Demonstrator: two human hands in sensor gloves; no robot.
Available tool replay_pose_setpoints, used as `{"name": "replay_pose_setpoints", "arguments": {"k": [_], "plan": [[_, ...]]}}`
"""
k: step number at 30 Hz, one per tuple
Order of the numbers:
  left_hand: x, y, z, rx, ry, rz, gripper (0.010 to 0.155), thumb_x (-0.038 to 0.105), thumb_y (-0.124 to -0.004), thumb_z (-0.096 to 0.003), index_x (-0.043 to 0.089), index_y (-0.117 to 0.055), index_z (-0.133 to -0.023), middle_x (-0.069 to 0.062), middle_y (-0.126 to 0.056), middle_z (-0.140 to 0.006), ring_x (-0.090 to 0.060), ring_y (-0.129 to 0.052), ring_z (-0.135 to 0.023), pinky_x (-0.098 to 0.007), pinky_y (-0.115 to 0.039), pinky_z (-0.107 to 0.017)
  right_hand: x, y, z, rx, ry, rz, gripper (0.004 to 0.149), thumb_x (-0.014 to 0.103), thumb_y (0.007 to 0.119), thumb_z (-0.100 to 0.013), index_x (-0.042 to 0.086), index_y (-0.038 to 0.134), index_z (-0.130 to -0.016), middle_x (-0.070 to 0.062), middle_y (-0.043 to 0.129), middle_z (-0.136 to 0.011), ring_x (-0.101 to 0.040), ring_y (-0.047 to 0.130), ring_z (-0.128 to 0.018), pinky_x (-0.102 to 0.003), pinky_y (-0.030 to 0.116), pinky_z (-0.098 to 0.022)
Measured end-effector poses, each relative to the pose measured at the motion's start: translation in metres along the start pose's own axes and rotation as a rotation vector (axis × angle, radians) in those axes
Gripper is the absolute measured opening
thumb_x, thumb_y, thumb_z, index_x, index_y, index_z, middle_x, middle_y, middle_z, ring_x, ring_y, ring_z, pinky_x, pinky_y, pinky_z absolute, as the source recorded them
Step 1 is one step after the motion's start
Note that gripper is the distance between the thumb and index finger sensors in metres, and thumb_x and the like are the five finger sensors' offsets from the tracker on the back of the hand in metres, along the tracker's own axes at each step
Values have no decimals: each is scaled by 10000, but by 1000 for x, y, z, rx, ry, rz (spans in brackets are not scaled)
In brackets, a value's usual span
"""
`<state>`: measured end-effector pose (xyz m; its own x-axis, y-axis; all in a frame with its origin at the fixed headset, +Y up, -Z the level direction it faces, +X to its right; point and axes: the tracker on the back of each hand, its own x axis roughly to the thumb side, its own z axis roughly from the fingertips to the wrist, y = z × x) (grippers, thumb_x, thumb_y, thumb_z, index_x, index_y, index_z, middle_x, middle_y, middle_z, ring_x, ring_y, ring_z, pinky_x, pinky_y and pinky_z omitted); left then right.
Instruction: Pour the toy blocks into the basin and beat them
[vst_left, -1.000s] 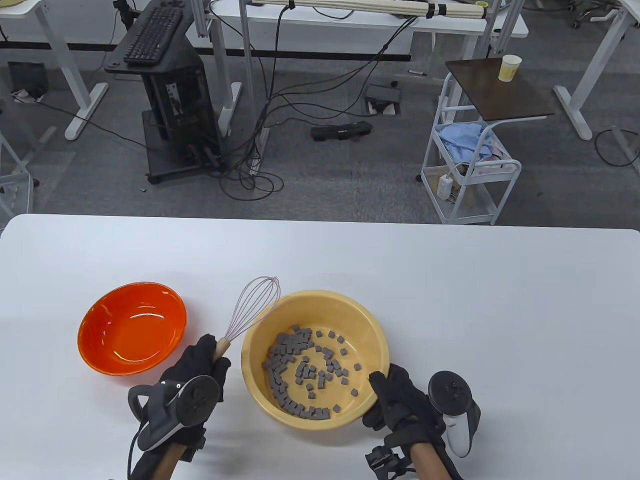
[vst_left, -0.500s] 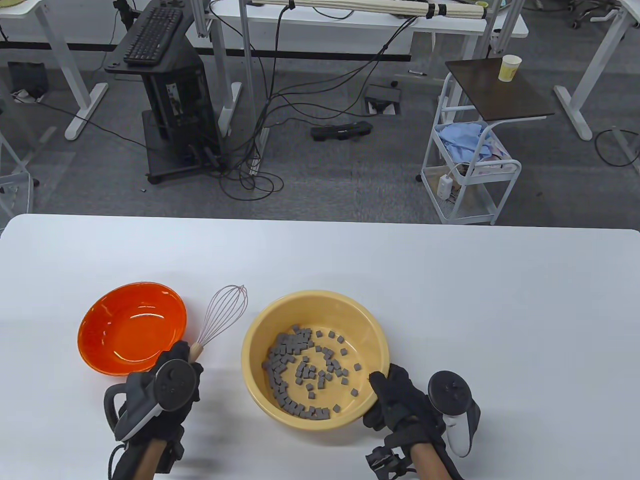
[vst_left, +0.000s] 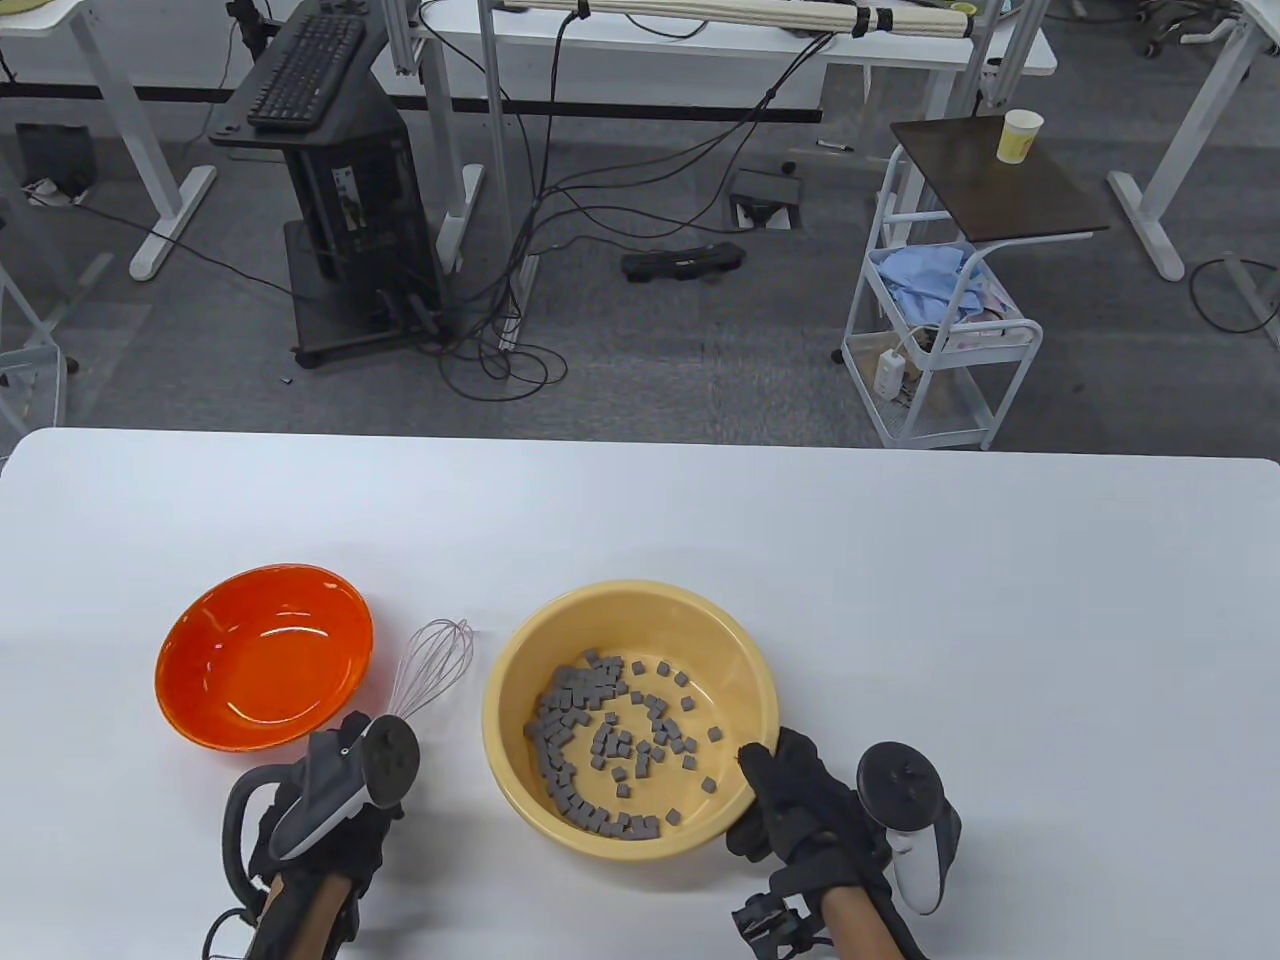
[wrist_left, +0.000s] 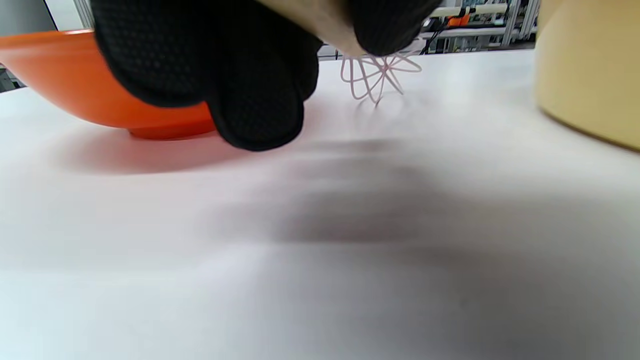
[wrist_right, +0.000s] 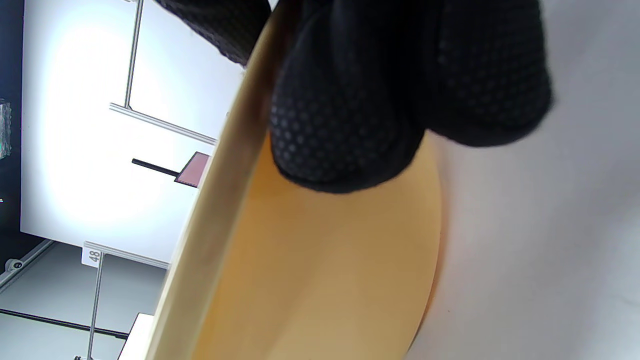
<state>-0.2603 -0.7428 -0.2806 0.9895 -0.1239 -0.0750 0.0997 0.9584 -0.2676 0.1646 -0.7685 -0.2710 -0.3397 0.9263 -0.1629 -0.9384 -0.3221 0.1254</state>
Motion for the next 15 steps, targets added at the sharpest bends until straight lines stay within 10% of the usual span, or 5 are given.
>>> {"name": "replay_pose_setpoints", "arguments": {"k": [15], "plan": [[6,-19,-14,-199,120,-144,567,455,-626,-690,40,-663,-1074,-190,-890,-900,-279,-1031,-709,-485,-869,-535,0,0,0,3,1,-1,610,276,640,-722,-182,381,-1030,-234,881,-651,-264,1007,-334,-441,889,-329]]}}
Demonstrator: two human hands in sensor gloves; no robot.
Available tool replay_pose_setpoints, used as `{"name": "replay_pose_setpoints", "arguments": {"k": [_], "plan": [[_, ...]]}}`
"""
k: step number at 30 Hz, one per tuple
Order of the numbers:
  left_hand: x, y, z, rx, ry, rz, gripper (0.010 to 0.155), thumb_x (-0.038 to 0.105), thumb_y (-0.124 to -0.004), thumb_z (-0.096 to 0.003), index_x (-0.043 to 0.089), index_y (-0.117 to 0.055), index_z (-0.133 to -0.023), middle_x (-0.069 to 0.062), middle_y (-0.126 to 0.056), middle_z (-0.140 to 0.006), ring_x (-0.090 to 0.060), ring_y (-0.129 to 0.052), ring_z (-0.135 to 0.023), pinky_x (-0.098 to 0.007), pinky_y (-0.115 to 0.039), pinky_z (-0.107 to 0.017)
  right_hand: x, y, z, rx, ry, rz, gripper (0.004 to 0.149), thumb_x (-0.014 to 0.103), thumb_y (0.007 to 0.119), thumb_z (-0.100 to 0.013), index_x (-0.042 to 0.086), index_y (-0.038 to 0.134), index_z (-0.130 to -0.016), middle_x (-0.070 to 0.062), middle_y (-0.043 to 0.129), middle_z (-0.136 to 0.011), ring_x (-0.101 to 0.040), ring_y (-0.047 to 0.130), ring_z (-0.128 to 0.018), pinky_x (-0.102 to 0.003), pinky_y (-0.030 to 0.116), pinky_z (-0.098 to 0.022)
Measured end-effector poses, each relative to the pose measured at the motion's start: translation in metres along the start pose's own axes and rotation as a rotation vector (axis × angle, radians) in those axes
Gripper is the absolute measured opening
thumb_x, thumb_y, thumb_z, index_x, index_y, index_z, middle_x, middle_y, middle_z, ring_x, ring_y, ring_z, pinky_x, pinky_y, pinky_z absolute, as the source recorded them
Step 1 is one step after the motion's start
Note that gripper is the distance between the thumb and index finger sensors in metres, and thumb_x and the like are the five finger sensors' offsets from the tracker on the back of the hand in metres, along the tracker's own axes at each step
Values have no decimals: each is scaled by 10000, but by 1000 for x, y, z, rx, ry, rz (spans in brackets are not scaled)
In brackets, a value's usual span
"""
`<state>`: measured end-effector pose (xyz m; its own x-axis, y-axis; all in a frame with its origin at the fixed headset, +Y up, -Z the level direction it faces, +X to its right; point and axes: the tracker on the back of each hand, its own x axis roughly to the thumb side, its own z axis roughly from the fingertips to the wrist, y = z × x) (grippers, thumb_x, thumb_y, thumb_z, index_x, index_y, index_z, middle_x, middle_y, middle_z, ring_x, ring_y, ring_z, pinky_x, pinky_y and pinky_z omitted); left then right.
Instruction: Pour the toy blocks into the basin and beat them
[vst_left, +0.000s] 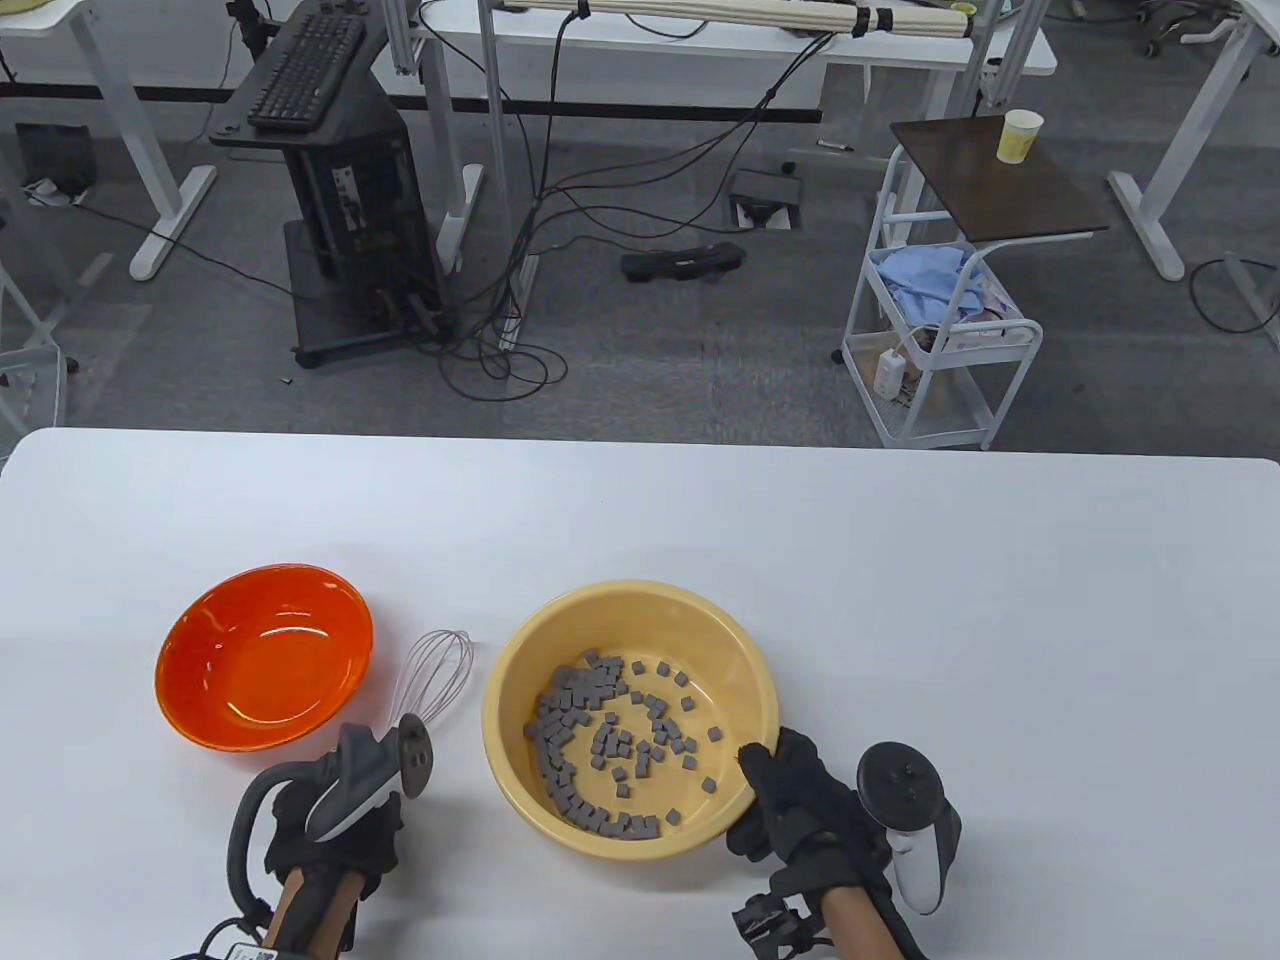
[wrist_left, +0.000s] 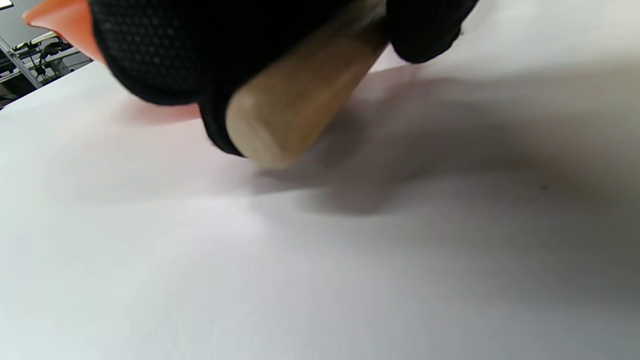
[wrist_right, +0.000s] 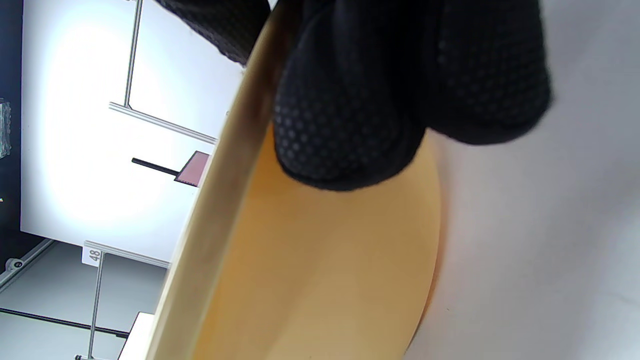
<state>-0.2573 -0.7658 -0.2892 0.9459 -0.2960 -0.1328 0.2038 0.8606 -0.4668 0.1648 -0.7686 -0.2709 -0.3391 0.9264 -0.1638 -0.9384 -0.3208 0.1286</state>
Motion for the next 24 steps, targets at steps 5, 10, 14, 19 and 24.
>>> {"name": "replay_pose_setpoints", "arguments": {"k": [5,10,14,19,24], "plan": [[1,-2,-2,-36,11,-27,562,466,-611,-693,56,-670,-1073,-199,-879,-924,-289,-1010,-718,-498,-853,-552,0,0,0,0,0,0,618,279,640,-722,-190,379,-1029,-233,880,-653,-264,1006,-337,-442,888,-331],[2,-1,1,-64,17,-47,603,481,-602,-696,46,-625,-1113,-234,-835,-977,-316,-980,-768,-522,-830,-579,0,0,0,2,1,0,612,281,642,-722,-178,381,-1032,-233,878,-658,-267,1005,-342,-444,886,-336],[3,3,5,-53,3,-28,632,489,-602,-695,34,-595,-1133,-258,-805,-1008,-322,-964,-787,-529,-821,-588,0,0,0,4,1,2,613,285,642,-723,-175,383,-1034,-233,878,-661,-268,1005,-343,-446,885,-337],[5,12,15,-8,-18,-12,642,494,-602,-694,31,-584,-1139,-269,-788,-1024,-323,-958,-795,-533,-816,-593,-1,-1,0,7,3,8,620,296,645,-725,-171,386,-1041,-237,876,-670,-274,1003,-349,-449,882,-341],[4,23,27,93,-48,25,628,492,-608,-687,44,-607,-1127,-256,-815,-1003,-293,-974,-760,-508,-831,-573,-2,-8,0,24,6,10,622,321,622,-735,-162,400,-1056,-257,871,-686,-293,1000,-363,-462,875,-354]]}}
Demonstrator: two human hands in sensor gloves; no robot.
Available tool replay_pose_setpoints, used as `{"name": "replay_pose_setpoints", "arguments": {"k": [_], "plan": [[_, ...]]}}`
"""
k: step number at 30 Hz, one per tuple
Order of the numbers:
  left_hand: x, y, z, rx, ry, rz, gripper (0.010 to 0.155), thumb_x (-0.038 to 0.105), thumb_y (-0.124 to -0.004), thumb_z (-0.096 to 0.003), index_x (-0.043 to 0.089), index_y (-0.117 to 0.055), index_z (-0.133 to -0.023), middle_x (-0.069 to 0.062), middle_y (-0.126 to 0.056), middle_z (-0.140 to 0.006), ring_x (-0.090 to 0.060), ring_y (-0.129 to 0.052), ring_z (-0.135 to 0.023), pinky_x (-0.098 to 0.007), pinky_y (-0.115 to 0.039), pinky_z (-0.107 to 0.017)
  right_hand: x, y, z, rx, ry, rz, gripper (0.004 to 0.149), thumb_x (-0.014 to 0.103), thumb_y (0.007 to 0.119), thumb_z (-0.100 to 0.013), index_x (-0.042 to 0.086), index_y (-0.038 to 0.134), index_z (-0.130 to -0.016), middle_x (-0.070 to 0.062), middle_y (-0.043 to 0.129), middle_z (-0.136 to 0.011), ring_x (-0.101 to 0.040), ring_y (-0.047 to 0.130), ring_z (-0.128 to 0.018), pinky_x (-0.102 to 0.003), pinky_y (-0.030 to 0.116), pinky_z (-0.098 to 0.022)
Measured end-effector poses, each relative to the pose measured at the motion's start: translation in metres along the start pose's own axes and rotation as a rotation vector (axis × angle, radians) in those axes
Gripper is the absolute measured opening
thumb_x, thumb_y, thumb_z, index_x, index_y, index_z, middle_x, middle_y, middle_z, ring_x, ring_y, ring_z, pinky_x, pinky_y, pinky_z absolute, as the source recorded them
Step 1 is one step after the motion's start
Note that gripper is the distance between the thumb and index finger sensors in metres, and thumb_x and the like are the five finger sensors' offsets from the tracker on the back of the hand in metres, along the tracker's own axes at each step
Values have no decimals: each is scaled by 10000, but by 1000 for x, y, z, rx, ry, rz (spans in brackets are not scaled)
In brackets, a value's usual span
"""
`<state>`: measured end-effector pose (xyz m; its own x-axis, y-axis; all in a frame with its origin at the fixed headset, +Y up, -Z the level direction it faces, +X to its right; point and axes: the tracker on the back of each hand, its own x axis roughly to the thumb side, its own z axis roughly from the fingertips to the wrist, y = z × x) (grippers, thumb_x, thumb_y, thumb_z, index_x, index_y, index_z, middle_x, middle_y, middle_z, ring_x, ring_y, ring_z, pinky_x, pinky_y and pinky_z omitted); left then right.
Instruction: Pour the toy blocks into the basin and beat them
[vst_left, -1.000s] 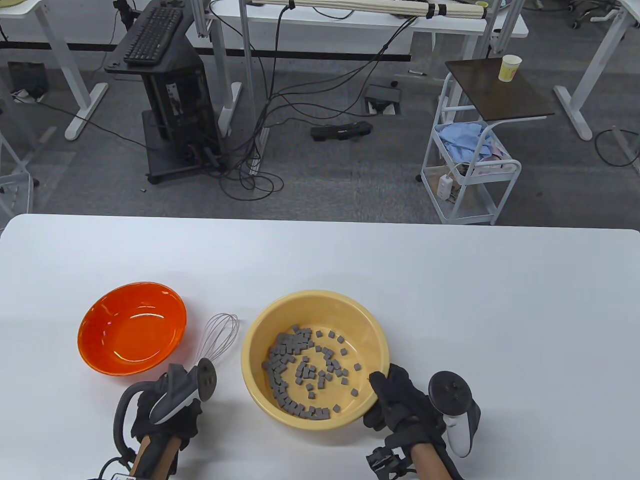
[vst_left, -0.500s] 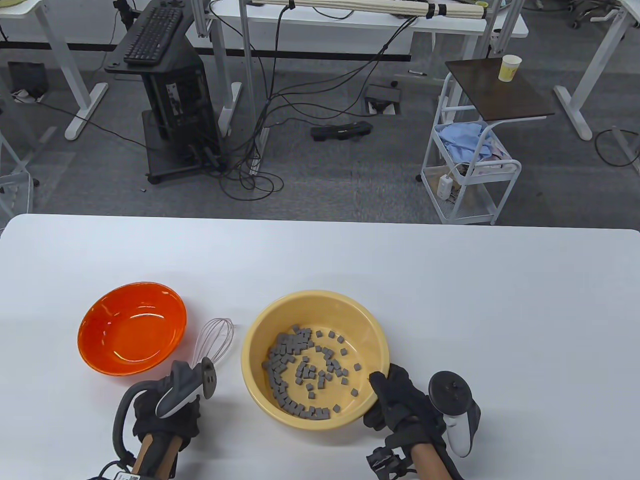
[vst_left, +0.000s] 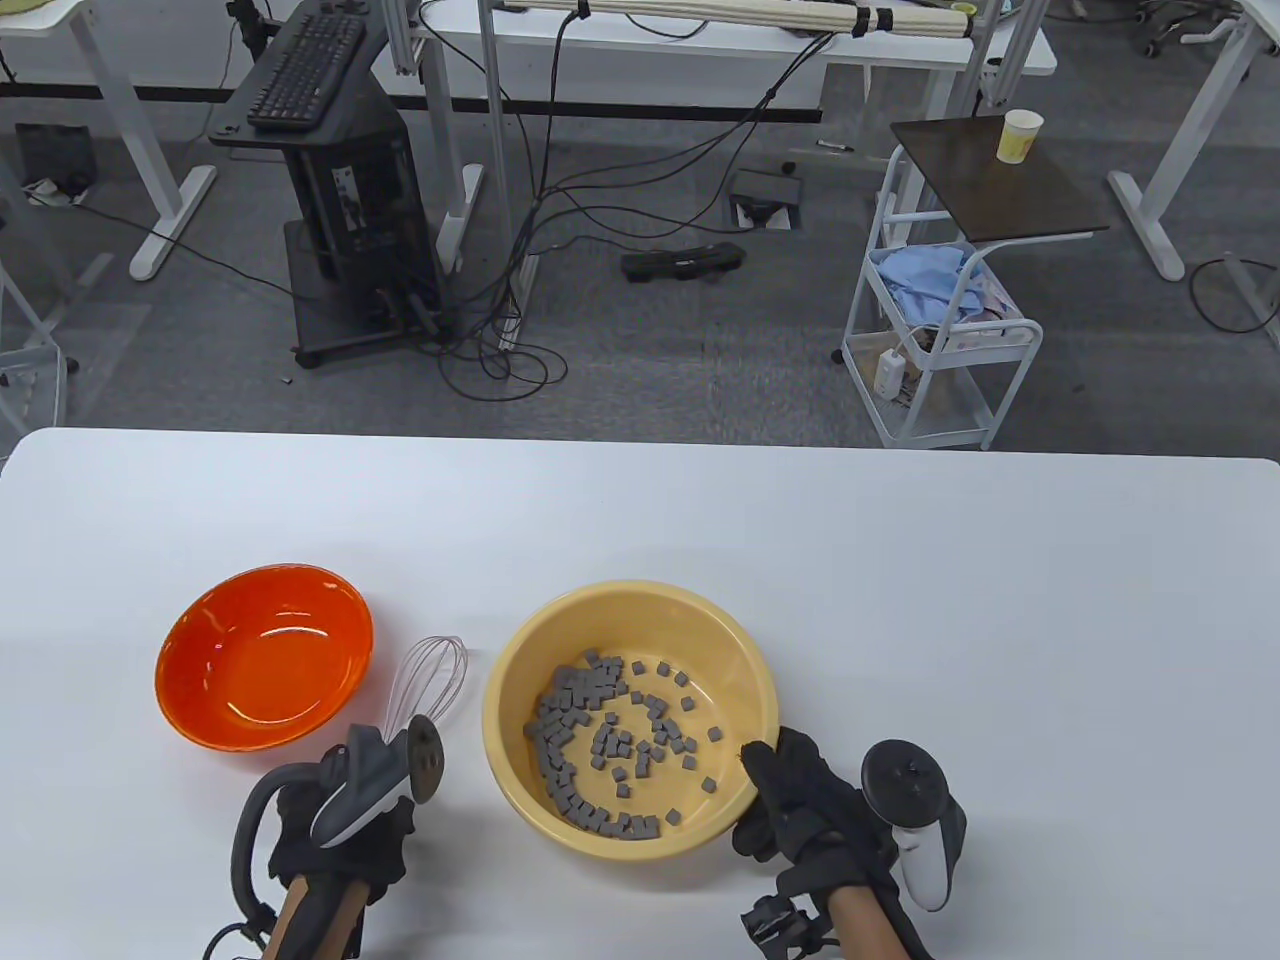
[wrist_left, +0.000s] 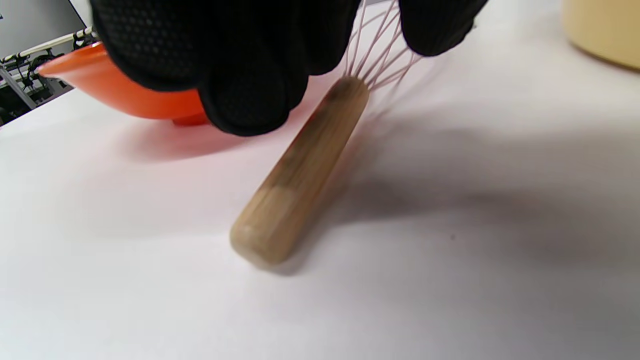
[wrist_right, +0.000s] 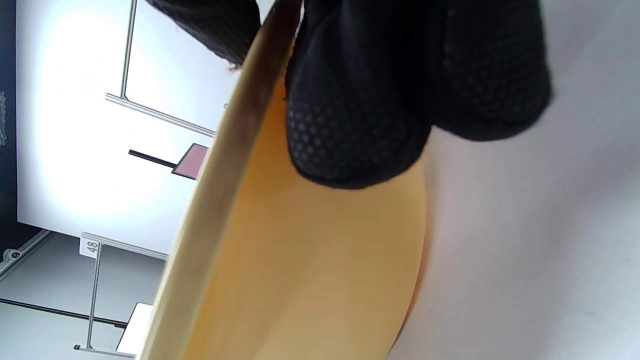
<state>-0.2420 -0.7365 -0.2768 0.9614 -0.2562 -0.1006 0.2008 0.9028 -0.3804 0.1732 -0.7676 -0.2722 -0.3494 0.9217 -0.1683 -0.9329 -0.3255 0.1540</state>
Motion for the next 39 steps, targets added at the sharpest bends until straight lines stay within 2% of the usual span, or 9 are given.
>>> {"name": "replay_pose_setpoints", "arguments": {"k": [5,10,14,15,19,23,27,31,39], "plan": [[-6,14,13,249,-43,79,561,467,-617,-677,71,-694,-1067,-201,-901,-905,-204,-1020,-631,-447,-873,-508,-2,-21,2,-63,10,-13,594,339,603,-742,-140,454,-1059,-277,866,-699,-312,997,-375,-474,867,-362],[-15,19,23,559,-162,205,499,417,-615,-672,92,-723,-1035,-167,-931,-853,-144,-1024,-544,-404,-891,-464,-7,-48,7,-217,39,49,565,341,605,-743,-107,500,-1072,-284,870,-693,-312,997,-366,-473,867,-353],[-21,16,24,659,-238,298,553,415,-606,-669,80,-599,-1109,-221,-777,-1024,-269,-942,-801,-534,-799,-617,-6,-67,13,-367,5,143,531,334,614,-737,-76,543,-1067,-292,868,-696,-328,992,-369,-487,857,-357],[-23,15,23,672,-240,317,565,421,-605,-668,85,-578,-1121,-232,-740,-1057,-300,-911,-854,-570,-770,-643,-3,-72,16,-428,-23,232,524,337,617,-732,-65,557,-1062,-288,871,-696,-325,994,-368,-484,860,-357],[-28,11,18,642,-253,360,643,463,-586,-670,82,-462,-1173,-276,-552,-1181,-485,-650,-1077,-767,-530,-716,9,-81,26,-594,-139,480,496,348,629,-718,-13,593,-1057,-287,852,-756,-347,993,-429,-501,853,-400],[-29,10,14,594,-278,383,717,524,-558,-670,99,-351,-1209,-314,-391,-1243,-606,-392,-1137,-871,-328,-676,21,-80,32,-663,-297,601,503,354,642,-703,40,572,-1090,-340,720,-936,-468,912,-653,-608,776,-524],[-28,9,10,539,-319,417,812,628,-522,-648,117,-273,-1229,-340,-274,-1270,-659,-224,-1135,-905,-228,-638,25,-75,31,-572,-391,688,564,389,646,-698,105,484,-1157,-341,420,-1157,-606,548,-976,-822,456,-666],[-24,7,1,489,-348,444,833,653,-480,-647,117,-237,-1236,-341,-227,-1279,-662,-167,-1135,-910,-194,-630,26,-70,29,-465,-404,781,634,456,632,-696,164,371,-1194,-296,233,-1223,-640,211,-1036,-854,211,-664],[-19,5,-5,471,-312,412,835,650,-475,-657,103,-228,-1237,-349,-245,-1280,-668,-193,-1131,-910,-187,-624,17,-70,22,-370,-361,773,653,457,609,-704,164,307,-1203,-283,178,-1236,-617,141,-1063,-856,152,-663]]}}
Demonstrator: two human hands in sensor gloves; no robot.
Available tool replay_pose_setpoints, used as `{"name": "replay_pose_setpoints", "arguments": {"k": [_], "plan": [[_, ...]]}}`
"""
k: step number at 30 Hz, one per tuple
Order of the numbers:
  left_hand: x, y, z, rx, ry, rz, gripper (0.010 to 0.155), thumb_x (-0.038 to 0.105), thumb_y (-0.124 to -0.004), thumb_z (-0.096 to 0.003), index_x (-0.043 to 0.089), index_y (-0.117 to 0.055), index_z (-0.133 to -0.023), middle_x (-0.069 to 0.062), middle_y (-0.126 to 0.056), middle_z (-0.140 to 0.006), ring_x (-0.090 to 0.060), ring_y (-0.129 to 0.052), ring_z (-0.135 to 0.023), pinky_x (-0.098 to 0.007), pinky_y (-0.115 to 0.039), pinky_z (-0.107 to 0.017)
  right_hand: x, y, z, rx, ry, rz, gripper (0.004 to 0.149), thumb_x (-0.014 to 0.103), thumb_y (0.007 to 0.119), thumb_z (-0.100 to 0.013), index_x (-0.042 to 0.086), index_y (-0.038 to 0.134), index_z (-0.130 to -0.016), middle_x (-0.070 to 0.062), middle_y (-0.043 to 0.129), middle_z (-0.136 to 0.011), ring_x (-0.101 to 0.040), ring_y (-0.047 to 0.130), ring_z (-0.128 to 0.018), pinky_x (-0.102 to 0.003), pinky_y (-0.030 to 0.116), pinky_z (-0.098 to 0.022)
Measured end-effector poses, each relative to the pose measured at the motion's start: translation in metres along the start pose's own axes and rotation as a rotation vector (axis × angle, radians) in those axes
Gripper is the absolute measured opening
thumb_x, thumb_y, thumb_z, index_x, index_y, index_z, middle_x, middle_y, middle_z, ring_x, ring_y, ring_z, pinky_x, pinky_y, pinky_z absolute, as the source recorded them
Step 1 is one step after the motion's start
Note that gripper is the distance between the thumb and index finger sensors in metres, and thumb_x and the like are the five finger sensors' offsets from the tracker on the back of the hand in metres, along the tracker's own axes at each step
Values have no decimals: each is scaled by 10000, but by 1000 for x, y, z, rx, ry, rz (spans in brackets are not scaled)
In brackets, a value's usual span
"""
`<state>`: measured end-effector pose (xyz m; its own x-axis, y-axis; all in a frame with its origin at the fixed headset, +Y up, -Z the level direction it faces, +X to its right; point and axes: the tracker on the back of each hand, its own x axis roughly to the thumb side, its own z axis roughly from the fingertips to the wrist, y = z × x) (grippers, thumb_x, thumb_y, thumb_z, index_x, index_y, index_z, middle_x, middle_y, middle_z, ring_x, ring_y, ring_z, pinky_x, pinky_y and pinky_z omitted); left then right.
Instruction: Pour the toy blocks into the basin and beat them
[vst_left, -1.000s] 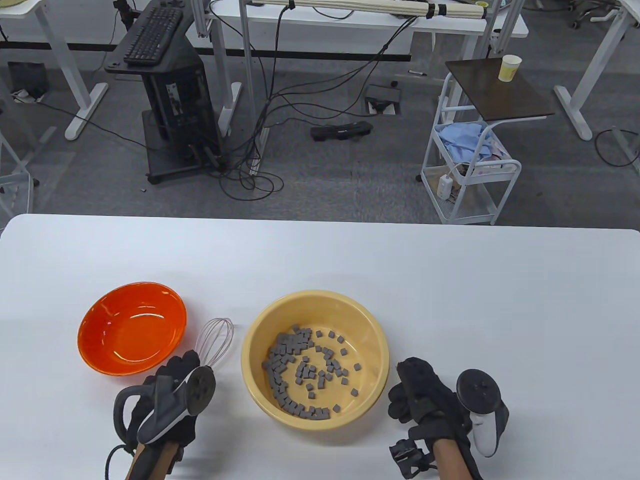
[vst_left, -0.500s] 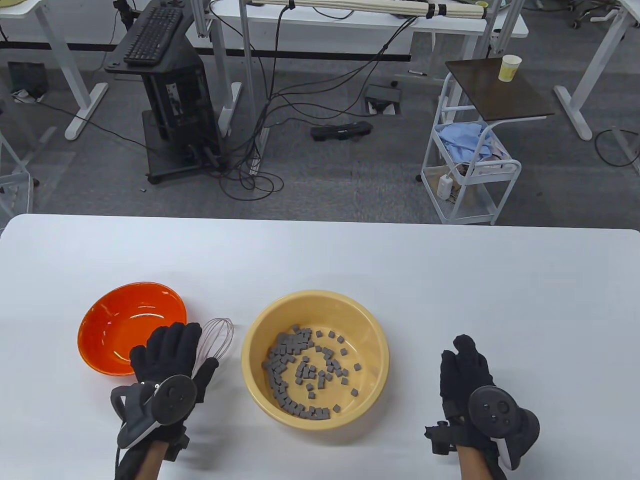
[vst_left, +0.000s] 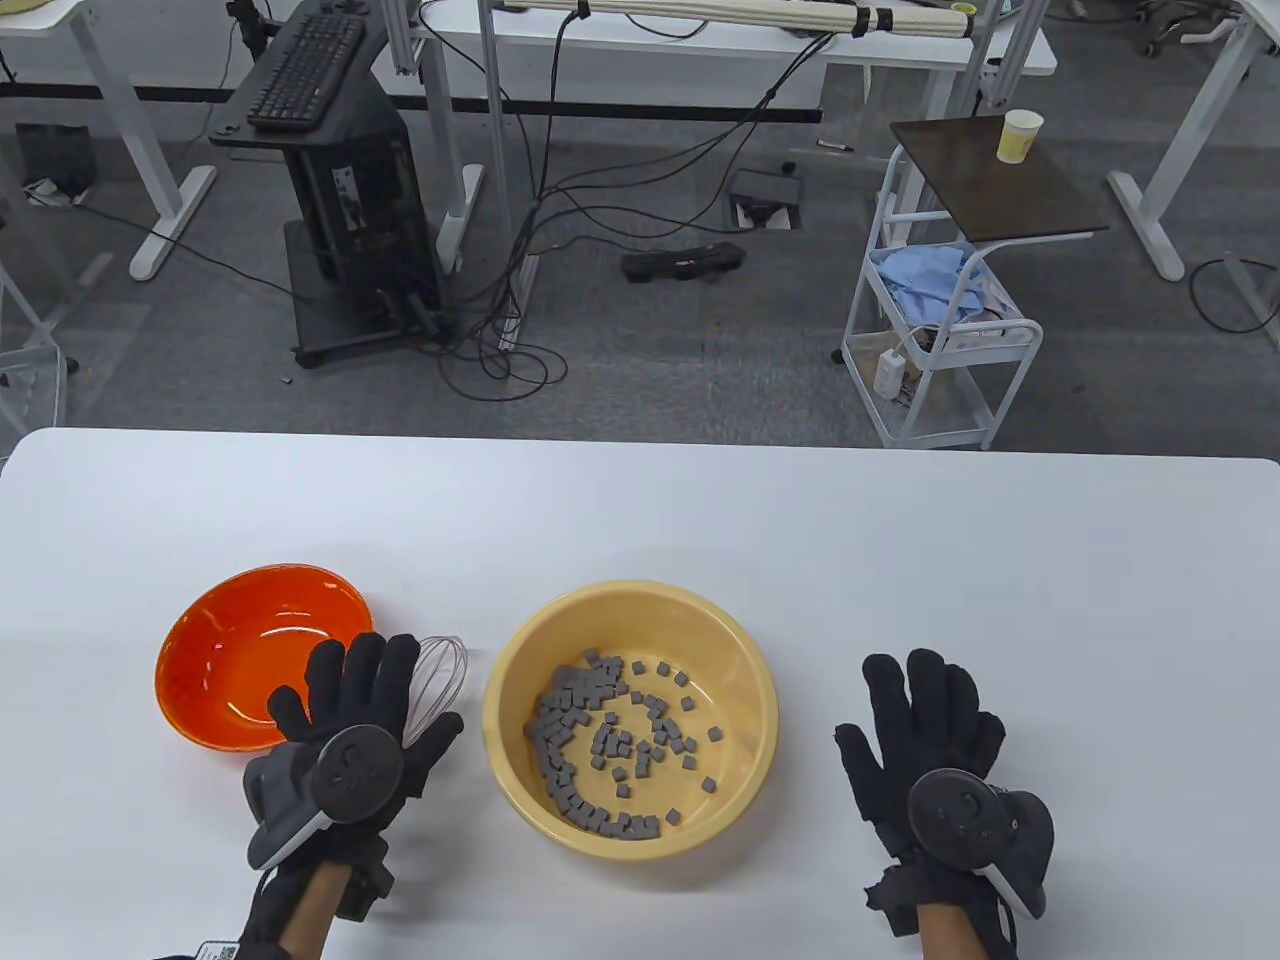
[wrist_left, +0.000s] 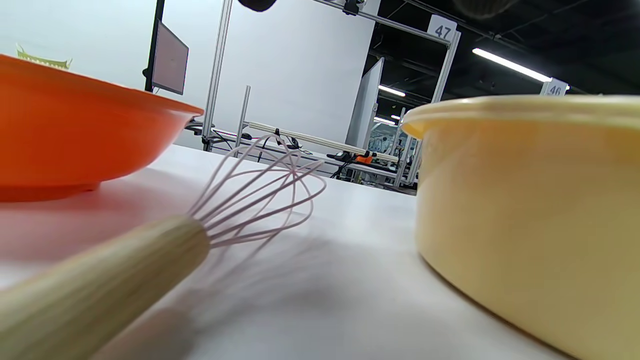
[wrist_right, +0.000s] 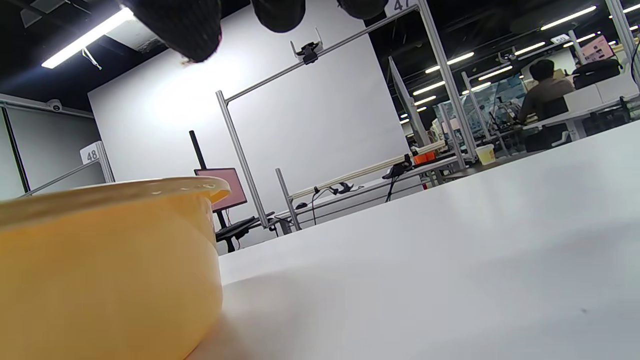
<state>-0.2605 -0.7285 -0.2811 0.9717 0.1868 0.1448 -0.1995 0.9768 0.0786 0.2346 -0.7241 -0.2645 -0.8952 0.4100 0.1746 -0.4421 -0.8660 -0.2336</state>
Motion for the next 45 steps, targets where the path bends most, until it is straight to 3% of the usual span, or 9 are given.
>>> {"name": "replay_pose_setpoints", "arguments": {"k": [22,45], "plan": [[-6,-1,7,-8,30,-79,749,573,-470,-681,98,-289,-1230,-336,-310,-1276,-666,-249,-1134,-918,-205,-615,0,2,0,22,-13,29,635,441,577,-712,152,296,-1203,-278,202,-1243,-582,122,-1084,-854,143,-665],[-4,5,13,-31,29,-94,749,575,-495,-676,99,-321,-1227,-333,-352,-1270,-654,-342,-1142,-919,-244,-622,4,14,-1,61,-11,8,621,424,573,-714,135,317,-1200,-286,224,-1238,-596,147,-1076,-852,154,-664]]}}
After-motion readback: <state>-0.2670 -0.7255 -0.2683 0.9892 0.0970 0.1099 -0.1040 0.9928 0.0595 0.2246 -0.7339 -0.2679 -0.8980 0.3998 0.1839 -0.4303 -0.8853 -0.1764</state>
